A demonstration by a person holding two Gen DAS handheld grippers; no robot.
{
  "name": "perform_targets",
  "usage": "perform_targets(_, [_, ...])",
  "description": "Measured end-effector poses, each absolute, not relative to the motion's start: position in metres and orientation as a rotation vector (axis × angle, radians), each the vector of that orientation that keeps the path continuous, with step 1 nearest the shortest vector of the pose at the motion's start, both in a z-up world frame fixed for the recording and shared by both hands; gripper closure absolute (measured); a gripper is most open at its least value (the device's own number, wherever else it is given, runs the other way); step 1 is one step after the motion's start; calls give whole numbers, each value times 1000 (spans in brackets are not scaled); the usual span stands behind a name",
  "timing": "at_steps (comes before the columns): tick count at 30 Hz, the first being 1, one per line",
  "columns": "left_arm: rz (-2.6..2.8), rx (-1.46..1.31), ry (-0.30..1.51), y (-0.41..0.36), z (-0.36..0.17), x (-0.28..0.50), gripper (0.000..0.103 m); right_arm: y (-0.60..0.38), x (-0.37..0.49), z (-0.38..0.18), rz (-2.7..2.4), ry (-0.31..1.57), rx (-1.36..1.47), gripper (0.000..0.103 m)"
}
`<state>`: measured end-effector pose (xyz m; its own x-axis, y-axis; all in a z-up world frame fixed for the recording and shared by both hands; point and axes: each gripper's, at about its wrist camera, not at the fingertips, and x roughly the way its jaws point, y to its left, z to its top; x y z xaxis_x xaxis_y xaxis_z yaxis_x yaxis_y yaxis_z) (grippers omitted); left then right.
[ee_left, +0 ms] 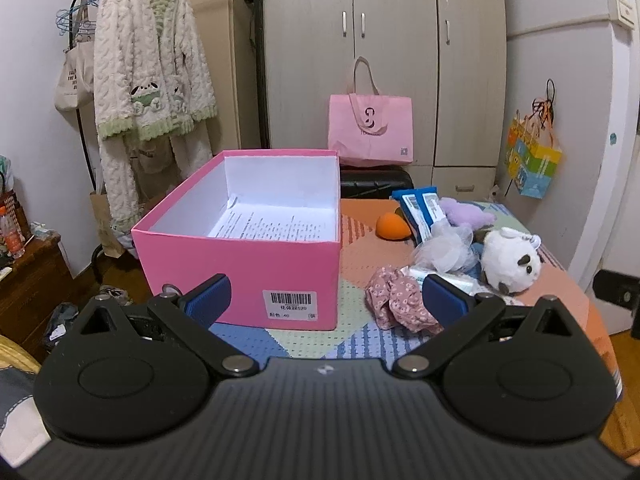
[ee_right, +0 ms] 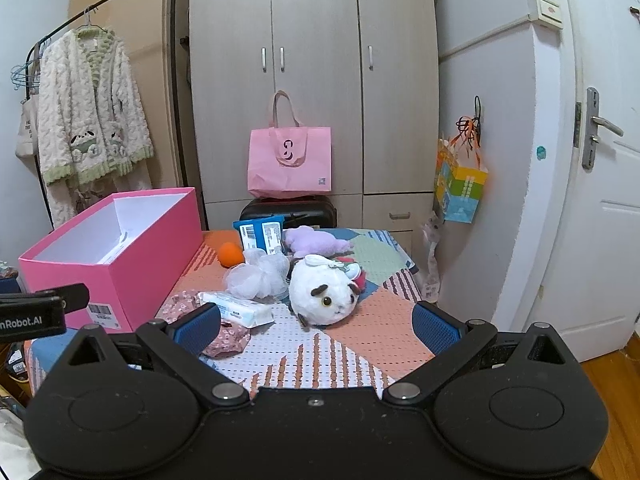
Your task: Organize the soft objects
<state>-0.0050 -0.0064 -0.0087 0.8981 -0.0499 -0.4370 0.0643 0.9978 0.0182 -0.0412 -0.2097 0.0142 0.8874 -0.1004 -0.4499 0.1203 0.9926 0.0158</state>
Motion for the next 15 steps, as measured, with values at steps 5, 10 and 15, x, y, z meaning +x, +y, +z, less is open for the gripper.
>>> perform_targets(5, [-80,37,479,-7,-11,-3,0,-209,-41,14,-115,469,41,0])
perform_targets(10, [-86,42,491,-8,-13,-3,0,-208,-41,14,-114,472,39,0])
perform_targets(15, [-77,41,495,-7,-15,-2,0,-208,-41,14,-111,473,35,0])
